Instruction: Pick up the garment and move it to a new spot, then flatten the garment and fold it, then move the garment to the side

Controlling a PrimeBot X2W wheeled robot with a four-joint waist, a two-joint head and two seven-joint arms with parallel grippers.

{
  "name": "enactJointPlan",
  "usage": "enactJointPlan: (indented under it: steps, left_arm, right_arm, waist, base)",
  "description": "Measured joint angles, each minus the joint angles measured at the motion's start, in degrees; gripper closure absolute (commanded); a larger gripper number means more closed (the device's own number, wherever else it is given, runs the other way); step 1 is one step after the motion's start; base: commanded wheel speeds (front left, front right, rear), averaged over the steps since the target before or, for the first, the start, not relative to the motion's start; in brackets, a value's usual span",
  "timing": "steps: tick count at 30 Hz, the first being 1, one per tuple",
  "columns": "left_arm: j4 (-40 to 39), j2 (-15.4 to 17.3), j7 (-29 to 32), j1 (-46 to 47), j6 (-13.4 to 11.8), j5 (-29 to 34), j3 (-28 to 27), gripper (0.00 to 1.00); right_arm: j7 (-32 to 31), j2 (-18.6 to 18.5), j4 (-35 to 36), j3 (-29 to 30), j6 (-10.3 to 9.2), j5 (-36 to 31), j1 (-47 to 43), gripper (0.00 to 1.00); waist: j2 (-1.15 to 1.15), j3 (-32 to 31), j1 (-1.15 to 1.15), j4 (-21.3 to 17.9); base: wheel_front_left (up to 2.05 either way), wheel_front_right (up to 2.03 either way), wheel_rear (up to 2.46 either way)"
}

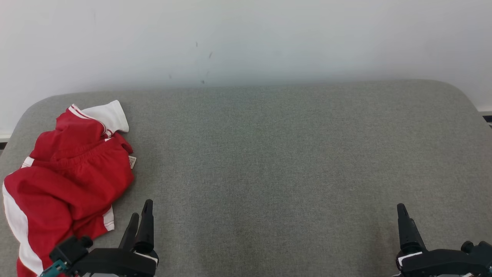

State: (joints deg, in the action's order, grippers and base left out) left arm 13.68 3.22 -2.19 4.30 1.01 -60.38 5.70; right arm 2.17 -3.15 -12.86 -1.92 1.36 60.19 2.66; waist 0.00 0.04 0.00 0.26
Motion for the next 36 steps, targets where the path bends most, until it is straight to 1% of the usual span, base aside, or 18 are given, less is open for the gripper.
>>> enactJointPlan:
  steps: [1,3,4,9,10,16,27,30,34,36]
  left_arm:
    - [0.0,0.0,0.0,0.0,0.0,0.0,0.0,0.0]
    - [-0.64,0.32,-0.51,0.01,-0.31,3.6,0.49,0.0]
    - [-0.64,0.32,-0.51,0.01,-0.31,3.6,0.49,0.0]
    - [-1.45,0.6,-1.52,0.01,-1.09,8.98,1.08,0.0]
    - [-1.6,0.82,-2.05,0.01,-1.29,11.36,1.31,0.0]
    - [-2.45,1.07,-3.53,-0.05,-2.4,18.58,1.9,0.0]
    - [-3.54,1.13,-5.77,-0.15,-3.83,29.07,2.99,0.0]
    - [-3.79,1.2,-6.49,-0.33,-4.14,31.3,3.37,0.0]
    - [-4.01,1.23,-7.16,-1.35,-4.8,34.3,3.99,0.0]
    - [-4.11,1.25,-7.58,-1.45,-5.12,36.2,4.17,0.0]
  right_arm:
    - [0.0,0.0,0.0,0.0,0.0,0.0,0.0,0.0]
    - [0.53,-0.31,0.68,-0.78,-0.44,-3.03,0.01,0.0]
    - [0.53,-0.31,0.68,-0.78,-0.44,-3.03,0.01,0.0]
    - [1.54,-0.91,1.46,-2.13,-1.31,-7.91,0.03,0.0]
    - [2.02,-1.02,1.63,-2.59,-1.46,-9.93,0.03,0.0]
    - [3.53,-1.65,2.53,-4.3,-2.45,-16.56,0.02,0.0]
    - [5.82,-2.43,3.87,-6.84,-3.94,-26.33,0.03,0.0]
    - [6.49,-2.6,4.23,-7.51,-4.39,-28.94,0.03,0.0]
    - [7.25,-3.04,4.85,-8.25,-4.53,-32.3,0.01,0.0]
    - [7.66,-3.28,5.04,-8.59,-4.95,-33.88,-0.01,0.0]
  waist:
    - [0.0,0.0,0.0,0.0]
    - [0.0,0.03,0.0,0.0]
    - [0.0,0.03,0.0,0.0]
    - [0.0,0.07,0.0,0.0]
    - [0.0,0.08,0.0,0.0]
    - [0.0,0.05,0.0,-0.02]
    - [0.0,-0.3,0.0,-0.13]
    - [0.0,-0.45,0.0,-0.19]
    - [0.0,-0.65,0.0,-0.25]
    - [0.0,-0.73,0.0,-0.27]
  base:
    - [0.0,0.0,0.0]
    - [0.0,0.0,0.0]
    - [0.0,0.0,0.0]
    - [0.0,0.0,0.0]
    - [0.0,0.0,0.0]
    - [0.0,0.0,0.0]
    - [0.0,0.0,0.0]
    - [0.0,0.0,0.0]
    - [0.0,0.0,0.0]
    - [0.0,0.0,0.0]
